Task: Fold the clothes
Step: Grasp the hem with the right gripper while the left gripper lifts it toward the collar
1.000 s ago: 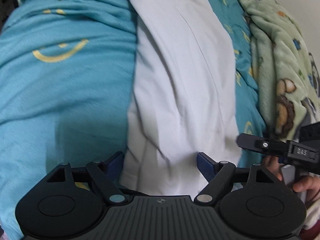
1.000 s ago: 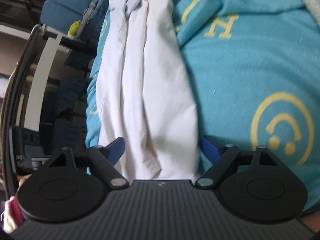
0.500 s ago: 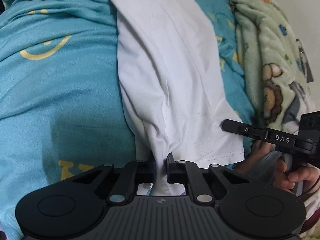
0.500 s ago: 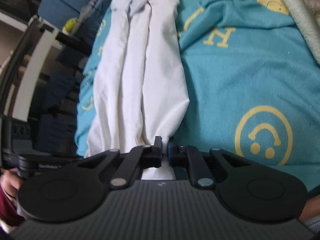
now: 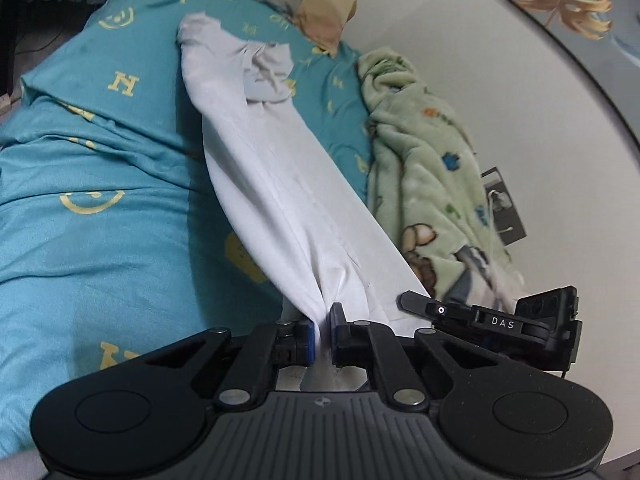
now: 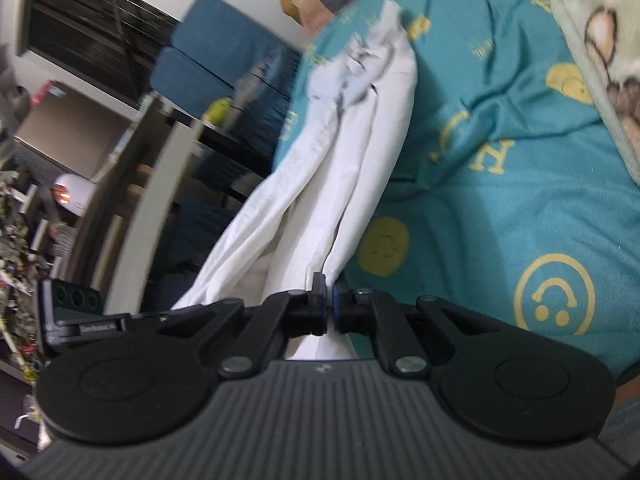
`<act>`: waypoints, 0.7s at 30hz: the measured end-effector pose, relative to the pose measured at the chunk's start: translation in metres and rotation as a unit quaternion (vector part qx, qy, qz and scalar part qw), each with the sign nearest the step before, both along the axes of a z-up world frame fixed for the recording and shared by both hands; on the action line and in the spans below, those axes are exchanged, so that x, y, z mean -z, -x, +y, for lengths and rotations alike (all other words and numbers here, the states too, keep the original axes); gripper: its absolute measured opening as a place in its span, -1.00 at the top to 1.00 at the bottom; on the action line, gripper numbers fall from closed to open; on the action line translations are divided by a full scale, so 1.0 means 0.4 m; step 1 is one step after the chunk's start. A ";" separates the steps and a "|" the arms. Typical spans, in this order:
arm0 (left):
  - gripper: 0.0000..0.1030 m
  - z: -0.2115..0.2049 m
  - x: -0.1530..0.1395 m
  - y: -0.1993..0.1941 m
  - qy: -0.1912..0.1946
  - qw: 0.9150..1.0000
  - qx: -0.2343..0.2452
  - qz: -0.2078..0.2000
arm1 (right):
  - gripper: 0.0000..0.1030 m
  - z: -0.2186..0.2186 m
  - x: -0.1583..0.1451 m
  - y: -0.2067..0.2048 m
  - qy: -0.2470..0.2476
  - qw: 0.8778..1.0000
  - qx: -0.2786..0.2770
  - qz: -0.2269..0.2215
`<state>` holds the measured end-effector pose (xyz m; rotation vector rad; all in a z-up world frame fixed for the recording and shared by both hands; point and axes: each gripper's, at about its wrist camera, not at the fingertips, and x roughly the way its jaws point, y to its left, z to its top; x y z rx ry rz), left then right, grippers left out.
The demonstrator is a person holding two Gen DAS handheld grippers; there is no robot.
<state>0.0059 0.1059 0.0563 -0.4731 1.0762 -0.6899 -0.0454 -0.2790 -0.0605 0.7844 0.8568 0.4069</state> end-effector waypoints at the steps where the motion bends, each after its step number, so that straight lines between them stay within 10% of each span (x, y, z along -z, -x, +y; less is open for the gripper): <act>1: 0.86 0.001 -0.019 0.024 0.005 1.000 -0.001 -0.006 | 0.88 -0.006 -0.011 0.016 -0.005 1.000 0.000 -0.005; 14: 0.86 0.095 -0.074 0.323 0.076 0.996 -0.015 -0.037 | 0.88 -0.091 -0.067 0.262 -0.039 0.999 -0.011 -0.004; 21: 0.86 0.072 -0.100 0.154 0.061 0.990 -0.046 -0.116 | 0.88 -0.081 -0.098 0.076 -0.027 0.999 0.012 -0.033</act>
